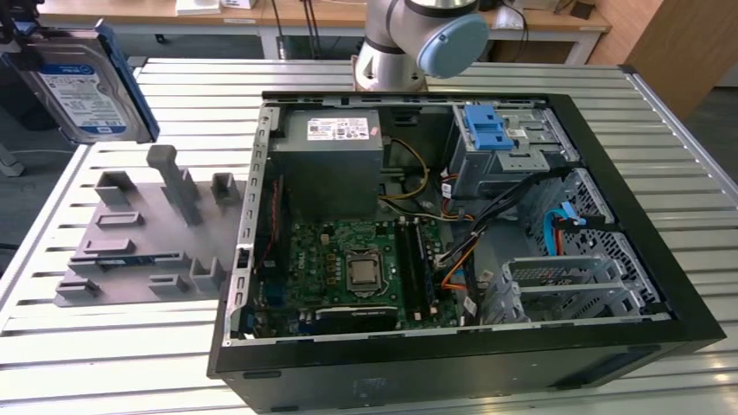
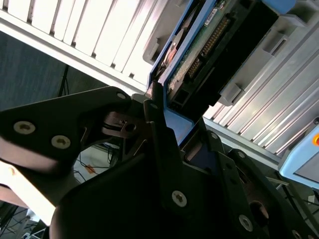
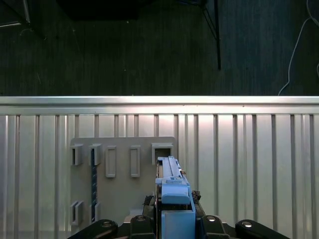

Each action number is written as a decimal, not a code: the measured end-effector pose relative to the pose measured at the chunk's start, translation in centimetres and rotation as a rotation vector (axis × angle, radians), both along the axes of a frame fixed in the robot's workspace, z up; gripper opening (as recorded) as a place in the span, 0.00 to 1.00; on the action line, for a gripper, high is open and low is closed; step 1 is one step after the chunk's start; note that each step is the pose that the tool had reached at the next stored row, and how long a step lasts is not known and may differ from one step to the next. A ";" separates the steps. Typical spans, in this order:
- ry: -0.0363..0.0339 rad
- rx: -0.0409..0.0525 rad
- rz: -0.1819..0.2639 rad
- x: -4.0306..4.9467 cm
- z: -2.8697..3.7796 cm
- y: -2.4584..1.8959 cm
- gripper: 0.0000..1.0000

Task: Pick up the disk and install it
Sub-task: 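Pick up the disk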

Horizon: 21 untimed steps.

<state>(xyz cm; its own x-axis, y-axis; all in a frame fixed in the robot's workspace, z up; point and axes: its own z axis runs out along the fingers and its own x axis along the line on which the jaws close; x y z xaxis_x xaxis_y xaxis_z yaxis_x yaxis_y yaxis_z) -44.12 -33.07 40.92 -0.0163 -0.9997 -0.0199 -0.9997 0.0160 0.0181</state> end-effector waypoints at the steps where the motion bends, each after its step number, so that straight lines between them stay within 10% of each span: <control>1: 0.0000 0.0000 0.000 0.00 0.09 0.00 0.36; 21: -0.0002 0.0000 0.000 0.00 1.72 0.03 0.36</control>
<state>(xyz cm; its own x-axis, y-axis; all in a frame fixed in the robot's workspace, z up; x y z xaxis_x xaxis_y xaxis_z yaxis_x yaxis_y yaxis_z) -44.12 -33.03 42.63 -0.0163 -0.9997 -0.0199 -0.9997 0.0159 0.0179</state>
